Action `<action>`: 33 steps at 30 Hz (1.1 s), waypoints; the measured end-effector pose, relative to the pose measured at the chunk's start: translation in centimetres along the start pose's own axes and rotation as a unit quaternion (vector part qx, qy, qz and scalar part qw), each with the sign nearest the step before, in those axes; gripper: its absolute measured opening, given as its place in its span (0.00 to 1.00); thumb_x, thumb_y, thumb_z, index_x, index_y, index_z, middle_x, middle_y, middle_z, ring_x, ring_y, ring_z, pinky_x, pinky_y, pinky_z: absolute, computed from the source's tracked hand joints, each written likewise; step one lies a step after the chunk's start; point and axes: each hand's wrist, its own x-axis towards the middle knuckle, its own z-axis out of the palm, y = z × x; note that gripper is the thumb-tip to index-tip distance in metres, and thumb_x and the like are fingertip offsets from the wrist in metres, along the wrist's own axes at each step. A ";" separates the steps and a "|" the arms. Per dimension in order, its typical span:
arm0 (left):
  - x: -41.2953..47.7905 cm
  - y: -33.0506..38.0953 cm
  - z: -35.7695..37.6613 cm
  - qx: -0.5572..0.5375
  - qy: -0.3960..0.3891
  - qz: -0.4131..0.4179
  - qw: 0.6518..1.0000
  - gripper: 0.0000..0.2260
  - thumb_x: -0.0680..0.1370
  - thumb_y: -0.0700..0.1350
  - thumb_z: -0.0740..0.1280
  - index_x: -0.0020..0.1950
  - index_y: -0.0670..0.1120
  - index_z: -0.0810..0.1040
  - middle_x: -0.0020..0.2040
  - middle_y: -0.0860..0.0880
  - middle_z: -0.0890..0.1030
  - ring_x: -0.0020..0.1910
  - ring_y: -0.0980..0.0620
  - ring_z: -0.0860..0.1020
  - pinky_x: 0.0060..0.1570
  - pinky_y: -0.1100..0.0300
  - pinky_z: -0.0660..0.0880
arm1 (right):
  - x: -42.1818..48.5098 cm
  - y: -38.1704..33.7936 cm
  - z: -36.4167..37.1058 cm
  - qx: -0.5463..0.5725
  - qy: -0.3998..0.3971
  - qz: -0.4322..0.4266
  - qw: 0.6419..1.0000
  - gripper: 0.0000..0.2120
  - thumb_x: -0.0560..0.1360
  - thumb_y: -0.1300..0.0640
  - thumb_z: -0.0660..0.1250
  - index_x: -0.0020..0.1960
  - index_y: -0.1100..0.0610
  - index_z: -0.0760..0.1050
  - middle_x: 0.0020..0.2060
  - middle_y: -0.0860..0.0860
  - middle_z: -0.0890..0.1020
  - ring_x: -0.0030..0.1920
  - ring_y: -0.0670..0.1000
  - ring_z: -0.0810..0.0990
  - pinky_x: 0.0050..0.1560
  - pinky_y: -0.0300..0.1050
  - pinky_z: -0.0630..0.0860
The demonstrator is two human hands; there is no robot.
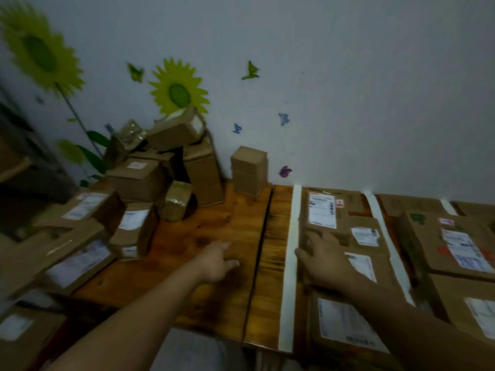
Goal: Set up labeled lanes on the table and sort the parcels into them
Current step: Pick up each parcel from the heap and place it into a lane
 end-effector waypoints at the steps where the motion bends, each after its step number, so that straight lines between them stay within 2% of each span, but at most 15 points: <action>1: -0.4 -2.2 -1.9 0.022 0.013 -0.012 1.000 0.29 0.79 0.52 0.63 0.77 0.47 0.56 0.78 0.45 0.54 0.76 0.45 0.52 0.73 0.55 0.53 | 0.7 -2.1 0.7 0.017 -0.013 -0.015 1.000 0.25 0.78 0.44 0.60 0.72 0.52 0.65 0.70 0.52 0.66 0.70 0.53 0.64 0.69 0.49 0.63; 3: -1.0 -7.3 -5.4 0.044 0.042 -0.042 0.997 0.30 0.79 0.54 0.62 0.77 0.47 0.54 0.78 0.45 0.52 0.77 0.44 0.50 0.73 0.53 0.52 | 1.8 -6.2 2.1 0.026 -0.044 -0.035 0.998 0.25 0.78 0.43 0.60 0.73 0.51 0.64 0.70 0.51 0.65 0.70 0.53 0.64 0.69 0.47 0.63; 6: -2.9 -14.4 -9.8 0.045 0.095 -0.066 0.992 0.31 0.77 0.55 0.65 0.76 0.47 0.57 0.77 0.44 0.57 0.75 0.44 0.57 0.73 0.52 0.57 | 2.9 -11.9 5.2 0.035 -0.112 -0.036 0.992 0.26 0.79 0.41 0.59 0.73 0.51 0.63 0.71 0.52 0.63 0.71 0.55 0.63 0.70 0.48 0.63; 9: -5.2 -20.9 -13.0 0.041 0.115 -0.099 0.988 0.27 0.78 0.55 0.63 0.75 0.48 0.62 0.75 0.46 0.61 0.74 0.45 0.58 0.73 0.53 0.57 | 3.9 -17.5 8.8 0.035 -0.145 -0.027 0.988 0.26 0.79 0.41 0.59 0.73 0.50 0.63 0.71 0.53 0.63 0.71 0.56 0.63 0.70 0.49 0.63; 10: -5.8 -23.0 -13.8 0.028 0.118 -0.103 0.987 0.28 0.77 0.59 0.62 0.73 0.48 0.64 0.74 0.47 0.64 0.73 0.45 0.61 0.72 0.51 0.58 | 4.2 -19.4 10.0 0.036 -0.147 -0.021 0.988 0.26 0.78 0.41 0.60 0.73 0.50 0.63 0.71 0.54 0.64 0.71 0.55 0.63 0.70 0.47 0.62; 12: -6.3 -27.5 -15.1 0.004 0.154 -0.103 0.983 0.39 0.68 0.73 0.58 0.69 0.47 0.71 0.70 0.43 0.70 0.69 0.44 0.68 0.70 0.48 0.63 | 4.6 -23.0 12.3 0.038 -0.157 -0.018 0.987 0.26 0.78 0.42 0.60 0.73 0.51 0.63 0.71 0.54 0.65 0.72 0.54 0.63 0.71 0.45 0.60; 13: -6.4 -29.9 -15.6 0.008 0.162 -0.112 0.980 0.43 0.64 0.76 0.56 0.68 0.47 0.71 0.70 0.42 0.70 0.68 0.43 0.68 0.69 0.48 0.63 | 4.8 -24.7 13.4 0.036 -0.163 -0.025 0.986 0.27 0.78 0.42 0.60 0.73 0.51 0.63 0.71 0.54 0.65 0.72 0.54 0.63 0.71 0.45 0.60; 17: -8.5 -34.1 -18.3 0.037 0.174 -0.160 0.971 0.28 0.75 0.57 0.62 0.73 0.48 0.65 0.74 0.42 0.64 0.73 0.42 0.60 0.71 0.51 0.58 | 6.1 -30.8 16.9 0.027 -0.200 -0.040 0.979 0.28 0.78 0.42 0.61 0.75 0.51 0.61 0.74 0.52 0.62 0.73 0.53 0.62 0.73 0.47 0.60; 20: -8.4 -36.4 -19.5 -0.101 0.223 -0.185 0.952 0.29 0.73 0.57 0.65 0.71 0.46 0.66 0.69 0.43 0.70 0.66 0.42 0.69 0.65 0.53 0.66 | 8.2 -35.0 18.7 0.035 -0.212 -0.058 0.975 0.29 0.78 0.43 0.61 0.75 0.49 0.60 0.74 0.51 0.63 0.73 0.53 0.63 0.72 0.49 0.63; 23: -7.2 -38.5 -19.7 -0.272 0.213 -0.252 0.904 0.32 0.76 0.49 0.68 0.75 0.42 0.58 0.68 0.41 0.71 0.64 0.43 0.72 0.59 0.58 0.68 | 11.0 -39.0 20.6 0.065 -0.218 -0.082 0.970 0.28 0.78 0.45 0.62 0.75 0.50 0.60 0.72 0.52 0.66 0.68 0.53 0.70 0.67 0.50 0.69; 25: -6.3 -39.6 -19.7 -0.357 0.196 -0.289 0.866 0.38 0.73 0.58 0.69 0.75 0.44 0.58 0.66 0.42 0.73 0.60 0.43 0.75 0.56 0.56 0.72 | 12.8 -41.6 21.8 0.085 -0.225 -0.100 0.966 0.27 0.78 0.45 0.62 0.74 0.50 0.61 0.68 0.51 0.69 0.61 0.52 0.75 0.62 0.50 0.74; 27: -5.3 -40.5 -19.7 -0.413 0.180 -0.321 0.833 0.35 0.73 0.63 0.66 0.74 0.47 0.60 0.65 0.44 0.73 0.58 0.43 0.75 0.51 0.53 0.75 | 14.8 -43.9 23.0 0.089 -0.224 -0.122 0.963 0.25 0.78 0.45 0.62 0.72 0.49 0.63 0.65 0.50 0.72 0.55 0.48 0.75 0.58 0.46 0.74; 28: -4.8 -40.9 -19.7 -0.439 0.169 -0.328 0.819 0.30 0.75 0.62 0.63 0.73 0.49 0.62 0.64 0.45 0.74 0.56 0.44 0.75 0.48 0.53 0.76 | 15.9 -44.8 23.7 0.078 -0.222 -0.130 0.963 0.24 0.78 0.46 0.62 0.71 0.49 0.63 0.65 0.50 0.72 0.57 0.49 0.73 0.59 0.46 0.72; 30: -4.1 -40.9 -19.7 -0.465 0.133 -0.335 0.809 0.24 0.77 0.60 0.61 0.69 0.50 0.65 0.59 0.45 0.76 0.53 0.45 0.77 0.44 0.53 0.78 | 17.6 -46.3 25.1 0.005 -0.250 -0.139 0.958 0.25 0.78 0.44 0.61 0.72 0.48 0.60 0.69 0.52 0.69 0.67 0.54 0.68 0.67 0.53 0.65; 33: -3.4 -41.1 -19.7 -0.497 0.127 -0.334 0.790 0.21 0.78 0.58 0.62 0.66 0.48 0.65 0.55 0.43 0.77 0.53 0.43 0.77 0.46 0.52 0.78 | 18.3 -48.0 26.3 -0.080 -0.303 -0.171 0.934 0.29 0.79 0.45 0.60 0.75 0.50 0.55 0.71 0.54 0.65 0.72 0.58 0.62 0.72 0.57 0.60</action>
